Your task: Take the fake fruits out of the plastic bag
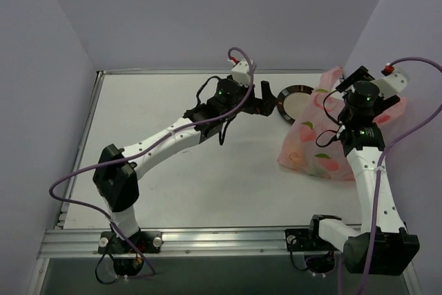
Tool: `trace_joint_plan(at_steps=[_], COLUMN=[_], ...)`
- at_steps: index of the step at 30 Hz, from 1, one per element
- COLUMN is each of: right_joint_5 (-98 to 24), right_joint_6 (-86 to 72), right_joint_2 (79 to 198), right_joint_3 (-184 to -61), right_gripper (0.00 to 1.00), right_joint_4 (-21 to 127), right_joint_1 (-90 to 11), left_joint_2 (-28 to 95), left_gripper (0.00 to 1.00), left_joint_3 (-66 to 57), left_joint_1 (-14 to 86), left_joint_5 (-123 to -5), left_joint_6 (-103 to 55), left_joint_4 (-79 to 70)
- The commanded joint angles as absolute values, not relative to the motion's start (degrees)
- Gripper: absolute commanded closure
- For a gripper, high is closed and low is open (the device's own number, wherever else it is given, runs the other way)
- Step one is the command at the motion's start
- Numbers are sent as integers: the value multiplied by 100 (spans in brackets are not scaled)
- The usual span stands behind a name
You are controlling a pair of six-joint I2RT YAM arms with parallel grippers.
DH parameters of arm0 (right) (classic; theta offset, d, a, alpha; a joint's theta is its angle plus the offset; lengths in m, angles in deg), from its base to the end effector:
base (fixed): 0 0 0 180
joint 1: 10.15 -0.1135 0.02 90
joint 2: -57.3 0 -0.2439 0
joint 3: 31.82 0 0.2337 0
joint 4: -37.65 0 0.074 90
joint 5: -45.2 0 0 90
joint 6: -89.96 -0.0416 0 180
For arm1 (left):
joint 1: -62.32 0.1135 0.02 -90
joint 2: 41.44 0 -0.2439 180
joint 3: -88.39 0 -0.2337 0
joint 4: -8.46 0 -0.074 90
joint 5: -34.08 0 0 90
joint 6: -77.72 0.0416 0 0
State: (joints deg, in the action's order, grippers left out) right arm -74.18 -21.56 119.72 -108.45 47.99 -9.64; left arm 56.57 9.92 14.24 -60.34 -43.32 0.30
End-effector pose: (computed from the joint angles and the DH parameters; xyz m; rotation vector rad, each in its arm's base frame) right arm 0.2434 -0.0226 0.3945 0.6793 1.3515 -0.0913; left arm 0.2664 -0.3015 0.3600 0.3251 1.7444 -1.0942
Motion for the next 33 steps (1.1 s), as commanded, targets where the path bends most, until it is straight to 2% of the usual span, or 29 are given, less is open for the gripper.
trace_joint_plan(at_steps=[1,4,7,9,15,19,22,23,25,26,27,28,29,30,31,33], right_joint_5=[-6862,-7010,-7248,-7493,-7109,-5976,-5509,-5439,-5324,-5150,-5043,-4929,-4832,-4788,-4753,-4542], right_joint_6=[-2385,-2386,-2412,-2421,-2499,-2930,-3132,-3202,-3282,-3326,-3378,-3405,-3423,-3449,-3484,-3537], right_joint_2=[11839,11795,11628,11453,11407,11636,11681,11646,11505,11470,11391,11347,11303,11207,11162,10988], right_joint_3=[-10901,-10778,-10585,-10523,-10357,-10005,-9768,-9689,-9461,-9381,-9302,-9223,-9022,-8924,-8836,-8503], right_gripper=[23,18,5,2,0,0,0,1,9,13,21,35,38,44,58,68], right_joint_4=[4751,4891,4944,4979,5032,5015,4936,4936,4909,4892,4883,4866,4839,4839,4839,4682], right_joint_1=[-524,-295,-172,-102,548,1251,1428,1437,1437,1437,1437,1437,1428,1437,1437,1419], left_joint_2=[5918,6470,7095,7464,8905,9320,9724,9821,9936,9936,9892,9857,9787,9525,9331,8535], left_gripper=[6,6,6,6,6,2,15,25,32,48,59,68,79,97,98,98], left_joint_3=[2202,2766,3645,4444,6421,6986,7599,7715,7708,7621,7524,7401,7061,6770,6393,4743], left_joint_1=[1213,1187,1169,1169,1047,915,853,853,853,853,862,853,862,862,896,958], left_joint_5=[-5847,-5961,-6241,-6696,-7279,-7289,-7121,-7139,-7121,-7147,-7148,-7148,-7121,-7052,-6955,-6797], left_joint_6=[-3926,-3900,-3943,-4039,-4391,-4366,-4242,-4242,-4190,-4181,-4137,-4085,-4032,-3883,-3856,-4004], left_joint_4=[299,167,9,-96,-633,-834,-1186,-1343,-1389,-1337,-1327,-1336,-1336,-1301,-1205,-312])
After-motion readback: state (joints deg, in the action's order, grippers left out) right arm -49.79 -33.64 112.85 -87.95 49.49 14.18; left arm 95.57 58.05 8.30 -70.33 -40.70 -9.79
